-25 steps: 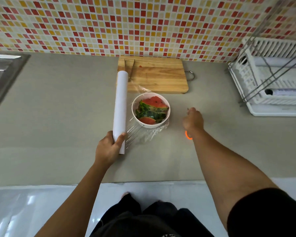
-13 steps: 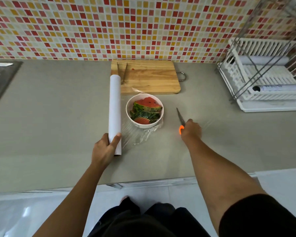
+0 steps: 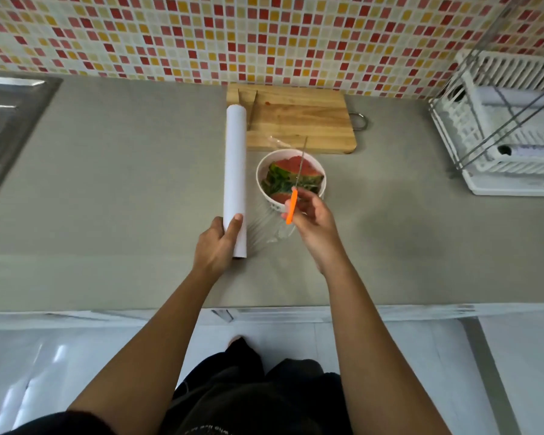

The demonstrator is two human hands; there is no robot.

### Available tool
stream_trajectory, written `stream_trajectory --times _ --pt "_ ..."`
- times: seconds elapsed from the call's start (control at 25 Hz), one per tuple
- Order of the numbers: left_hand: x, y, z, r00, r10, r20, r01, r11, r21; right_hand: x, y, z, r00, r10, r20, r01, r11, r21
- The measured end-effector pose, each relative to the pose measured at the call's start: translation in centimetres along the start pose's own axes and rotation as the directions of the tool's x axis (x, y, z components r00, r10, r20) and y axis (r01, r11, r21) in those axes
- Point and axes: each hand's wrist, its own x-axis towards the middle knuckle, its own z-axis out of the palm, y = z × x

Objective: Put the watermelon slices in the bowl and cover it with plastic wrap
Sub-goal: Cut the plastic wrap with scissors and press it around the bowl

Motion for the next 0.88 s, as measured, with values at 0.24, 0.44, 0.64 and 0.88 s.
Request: stream_trajectory --times 0.24,0.44,0.64,0.88 --pt "-0.3 0.7 -0.2 0.998 -0.064 -0.023 0.063 0.996 -0.067 -3.0 2.1 3.1 0.994 0.11 -0.011 -0.108 0.99 0.09" --pt "-1.0 1.2 -0.4 0.997 -0.076 -0.013 0.075 0.993 -0.094 -8.0 4.7 3.5 0.976 0.216 -0.018 -0.215 0.976 0.035" --pt "-1.0 1.3 -0.5 0.998 -0.059 0.009 0.059 0.993 -0.104 -12.3 6.8 3.7 0.962 0.274 0.022 -0.274 0.96 0.052" --pt "-0.8 1.1 -0.4 0.999 -0.044 0.014 0.046 0.986 -0.159 -14.9 8.9 3.4 0.933 0.357 0.037 -0.358 0.933 0.032"
